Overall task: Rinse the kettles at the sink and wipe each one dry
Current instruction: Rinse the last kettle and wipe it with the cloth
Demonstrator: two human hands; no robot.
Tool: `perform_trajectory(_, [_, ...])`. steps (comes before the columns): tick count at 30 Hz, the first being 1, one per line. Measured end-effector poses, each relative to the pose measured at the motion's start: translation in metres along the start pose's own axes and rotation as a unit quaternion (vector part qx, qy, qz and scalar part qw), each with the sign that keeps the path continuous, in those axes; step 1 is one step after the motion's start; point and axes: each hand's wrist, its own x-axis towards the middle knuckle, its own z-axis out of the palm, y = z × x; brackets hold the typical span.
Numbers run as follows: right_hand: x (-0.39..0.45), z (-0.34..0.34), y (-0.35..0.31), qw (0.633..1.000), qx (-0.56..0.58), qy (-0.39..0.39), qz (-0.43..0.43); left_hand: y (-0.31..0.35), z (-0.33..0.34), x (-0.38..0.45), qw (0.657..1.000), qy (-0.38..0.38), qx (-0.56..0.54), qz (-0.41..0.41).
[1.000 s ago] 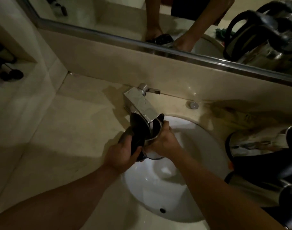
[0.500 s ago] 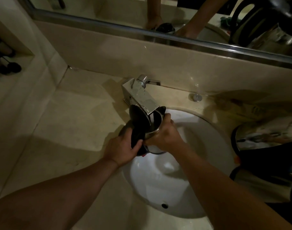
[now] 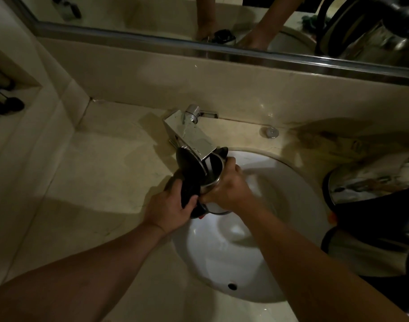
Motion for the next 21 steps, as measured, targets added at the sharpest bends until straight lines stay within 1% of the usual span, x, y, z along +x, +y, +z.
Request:
perform_trajectory(8, [-0.0009, 0.0027, 0.0009, 1.000, 0.009, 0.006, 0.000, 0.0034, -0.0010, 0.0000, 1.000, 0.004, 0.005, -0.002])
perform_trajectory(19, [-0.0032, 0.0036, -0.0003, 1.000, -0.002, 0.009, 0.002, 0.0067, -0.0037, -0.0022, 0.999, 0.027, 0.014, 0.028])
perform_trajectory(21, [-0.0042, 0.0043, -0.0007, 1.000, -0.005, 0.012, -0.001, 0.0068, -0.0038, -0.0020, 0.999, 0.028, 0.020, 0.023])
